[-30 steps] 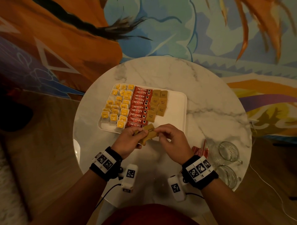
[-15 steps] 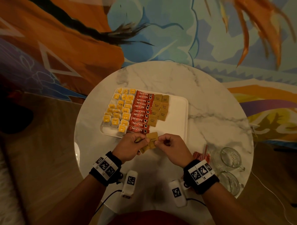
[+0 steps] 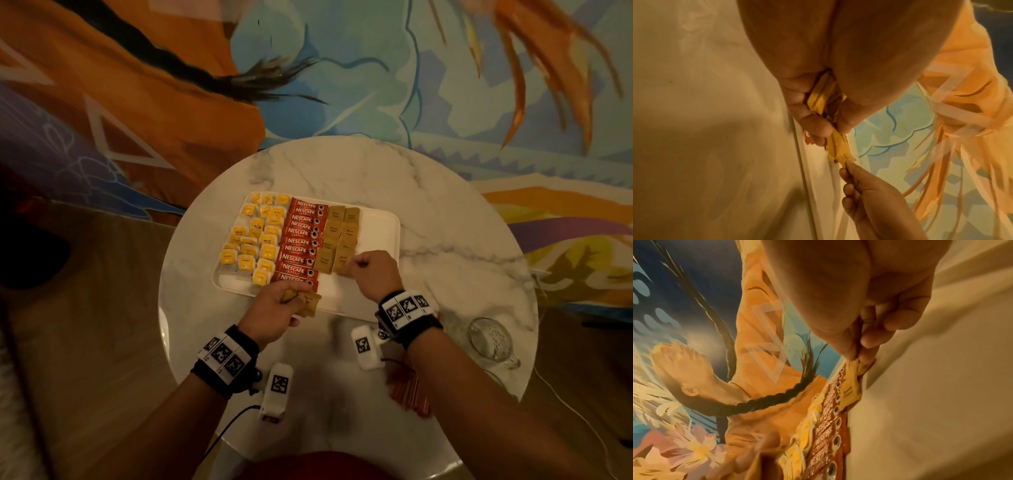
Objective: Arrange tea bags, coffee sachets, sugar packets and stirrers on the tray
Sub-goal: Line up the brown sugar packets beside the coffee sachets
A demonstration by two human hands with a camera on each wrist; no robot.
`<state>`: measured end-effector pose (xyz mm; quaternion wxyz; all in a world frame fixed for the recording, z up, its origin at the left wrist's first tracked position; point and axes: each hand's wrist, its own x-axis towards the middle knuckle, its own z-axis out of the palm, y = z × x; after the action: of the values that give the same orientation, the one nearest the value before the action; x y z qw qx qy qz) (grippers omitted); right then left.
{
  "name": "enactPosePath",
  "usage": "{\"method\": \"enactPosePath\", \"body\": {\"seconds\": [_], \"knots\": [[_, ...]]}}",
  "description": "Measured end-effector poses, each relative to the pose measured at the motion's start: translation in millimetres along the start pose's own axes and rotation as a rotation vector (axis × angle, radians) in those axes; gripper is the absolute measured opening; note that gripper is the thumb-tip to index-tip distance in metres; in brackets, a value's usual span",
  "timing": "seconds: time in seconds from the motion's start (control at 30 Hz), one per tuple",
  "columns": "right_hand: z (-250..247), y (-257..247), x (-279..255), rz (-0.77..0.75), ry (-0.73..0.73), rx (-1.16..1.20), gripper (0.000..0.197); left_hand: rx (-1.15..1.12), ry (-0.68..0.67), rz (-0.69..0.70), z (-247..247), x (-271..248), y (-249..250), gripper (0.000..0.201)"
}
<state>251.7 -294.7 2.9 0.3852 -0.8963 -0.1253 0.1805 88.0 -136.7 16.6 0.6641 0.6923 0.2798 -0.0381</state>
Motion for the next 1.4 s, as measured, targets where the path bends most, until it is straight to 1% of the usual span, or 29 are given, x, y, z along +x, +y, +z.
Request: {"method": "enactPosePath", "body": {"seconds": [0.1,0.27,0.4,0.47,0.57,0.63,0.73,0.9,1.1,1.2,1.27,1.3,1.4], "knots": [[1.3,-0.1,7.2,0.007,0.006,-0.054,0.017,-0.004,0.006,0.003,-1.3,-1.1,-1.0,0.02],[4.9,1.7,11.6,0.042,-0.026,-0.139,0.019,-0.001,0.018,0.012,-2.2,-1.9,-2.6,0.019],[5.5,2.0,10.3,0.06,0.052,-0.176,0.017,0.003,0.024,0.015,-2.5,-2.3,-3.3,0.018],[7.6,-2.0,8.6,-0.023,0.062,-0.164,0.018,0.002,0.029,0.015,-2.4,-2.5,-3.2,0.018],[15.1,-11.7,11.2,-0.219,-0.002,-0.221,0.016,-0.009,0.031,0.009,-2.7,-1.3,-3.8,0.018],[21.1,-18.0,14.0,-0.273,-0.057,-0.271,0.016,-0.02,0.03,0.006,-2.5,-0.7,-4.1,0.017],[29.9,-21.6,17.8,-0.303,-0.105,-0.342,0.013,-0.024,0.028,0.005,-2.5,0.1,-4.6,0.017],[30.2,-17.7,20.4,-0.3,-0.126,-0.419,0.018,-0.033,0.031,0.01,-3.4,1.3,-5.9,0.019],[26.6,-14.8,21.0,-0.316,-0.131,-0.425,0.017,-0.025,0.033,0.008,-4.2,2.2,-6.2,0.018],[19.3,-16.3,23.9,-0.32,-0.041,-0.395,0.021,-0.025,0.035,0.007,-4.2,3.1,-6.0,0.018],[11.2,-14.3,28.0,-0.284,0.042,-0.385,0.026,-0.027,0.039,0.005,-4.4,3.5,-6.1,0.018],[7.8,-12.1,30.0,-0.262,0.059,-0.398,0.028,-0.029,0.039,0.005,-4.3,3.5,-6.4,0.018],[5.5,-5.2,32.8,-0.218,-0.007,-0.452,0.029,-0.036,0.033,0.007,-4.1,2.7,-6.3,0.018]]}}
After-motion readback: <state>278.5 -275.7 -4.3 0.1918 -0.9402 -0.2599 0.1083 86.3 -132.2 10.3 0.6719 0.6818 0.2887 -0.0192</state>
